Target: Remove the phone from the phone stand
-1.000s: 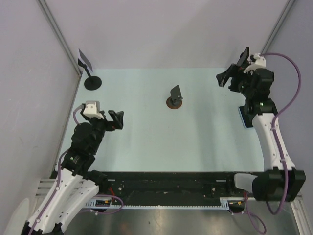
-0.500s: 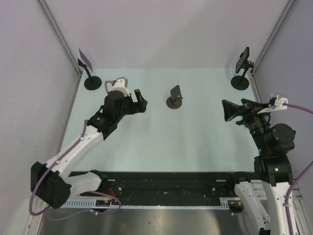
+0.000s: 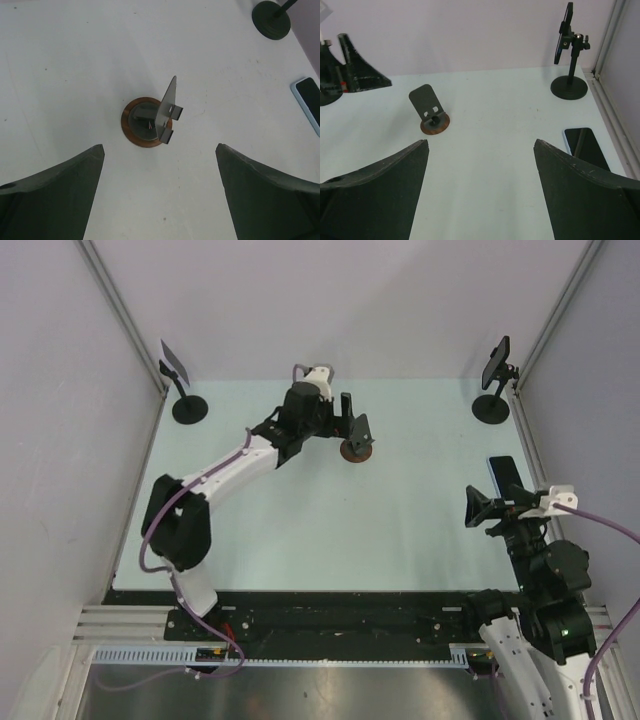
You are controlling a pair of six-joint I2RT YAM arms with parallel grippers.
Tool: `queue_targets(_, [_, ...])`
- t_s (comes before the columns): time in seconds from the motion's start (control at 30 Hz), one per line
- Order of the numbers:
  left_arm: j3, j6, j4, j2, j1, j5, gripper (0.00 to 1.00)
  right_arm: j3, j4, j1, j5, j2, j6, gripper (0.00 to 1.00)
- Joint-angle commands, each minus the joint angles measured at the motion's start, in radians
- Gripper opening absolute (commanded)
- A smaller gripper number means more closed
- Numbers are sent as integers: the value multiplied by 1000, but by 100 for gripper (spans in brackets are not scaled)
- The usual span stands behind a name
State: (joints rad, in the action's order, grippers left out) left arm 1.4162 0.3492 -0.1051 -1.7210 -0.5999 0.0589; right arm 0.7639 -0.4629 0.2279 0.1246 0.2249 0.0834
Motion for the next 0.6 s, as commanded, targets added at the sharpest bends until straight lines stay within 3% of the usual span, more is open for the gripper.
queue_targets(0.0, [146, -122, 33, -129, -5, -82, 98, -58, 20, 39, 72, -93, -48, 90])
queue_targets(0.3, [323, -230, 31, -354, -1, -148, 85, -121, 53, 57, 69, -162, -51, 87])
queue_targets(0.53, [342, -211, 33, -419, 11, -185, 58, -130, 59, 60, 66, -173, -59, 86])
queue_targets(0.57, [339, -213, 35, -419, 12, -188, 57, -130, 58, 63, 66, -173, -60, 87])
